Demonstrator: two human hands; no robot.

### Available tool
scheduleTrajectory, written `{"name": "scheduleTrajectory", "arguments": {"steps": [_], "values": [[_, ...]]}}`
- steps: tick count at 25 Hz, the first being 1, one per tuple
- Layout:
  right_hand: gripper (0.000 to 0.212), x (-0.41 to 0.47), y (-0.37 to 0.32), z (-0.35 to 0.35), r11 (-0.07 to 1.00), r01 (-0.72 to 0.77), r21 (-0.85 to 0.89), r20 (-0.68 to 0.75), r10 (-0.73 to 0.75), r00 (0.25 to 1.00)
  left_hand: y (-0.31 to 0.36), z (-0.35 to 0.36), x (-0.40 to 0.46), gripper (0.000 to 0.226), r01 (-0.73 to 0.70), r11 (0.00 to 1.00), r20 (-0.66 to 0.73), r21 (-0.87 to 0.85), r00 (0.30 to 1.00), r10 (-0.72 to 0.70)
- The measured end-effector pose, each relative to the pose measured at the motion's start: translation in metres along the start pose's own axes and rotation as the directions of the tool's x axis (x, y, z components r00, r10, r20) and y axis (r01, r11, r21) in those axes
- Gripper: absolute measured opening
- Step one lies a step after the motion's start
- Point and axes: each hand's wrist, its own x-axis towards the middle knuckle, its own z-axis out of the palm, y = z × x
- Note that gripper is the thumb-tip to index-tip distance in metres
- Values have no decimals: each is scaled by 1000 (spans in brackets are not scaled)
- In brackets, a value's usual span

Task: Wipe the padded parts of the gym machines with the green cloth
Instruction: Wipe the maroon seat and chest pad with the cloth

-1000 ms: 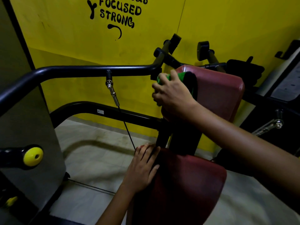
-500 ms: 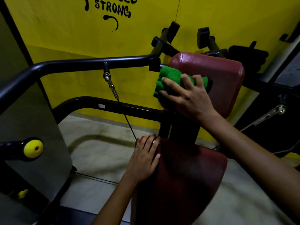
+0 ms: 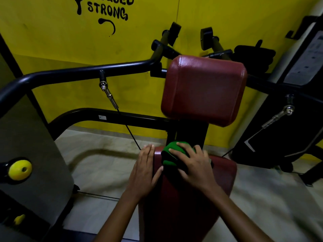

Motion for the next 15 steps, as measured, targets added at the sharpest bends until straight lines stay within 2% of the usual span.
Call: {"name": "scheduleTrajectory", "arguments": {"steps": [1, 5, 11, 13, 15], "values": [[56, 3, -4, 4, 1000, -25, -4, 28, 25, 999, -2, 0, -3, 75, 36, 999, 2, -40, 999, -36], [70, 43, -21, 10, 997, 63, -44, 95, -59, 994, -11, 1, -10, 89, 141, 978, 8, -156, 990, -141], [83, 4, 18, -2, 981, 194, -33, 99, -189, 977, -18, -15, -7, 91, 87, 990, 78, -111, 994, -79], [81, -6, 24, -4, 978, 197, -72, 79, -191, 978, -18, -19, -6, 90, 83, 992, 107, -98, 992, -72], [65, 6, 10, 6, 981, 174, -86, 51, -170, 984, -19, -21, -4, 90, 59, 995, 113, -79, 992, -50]]}}
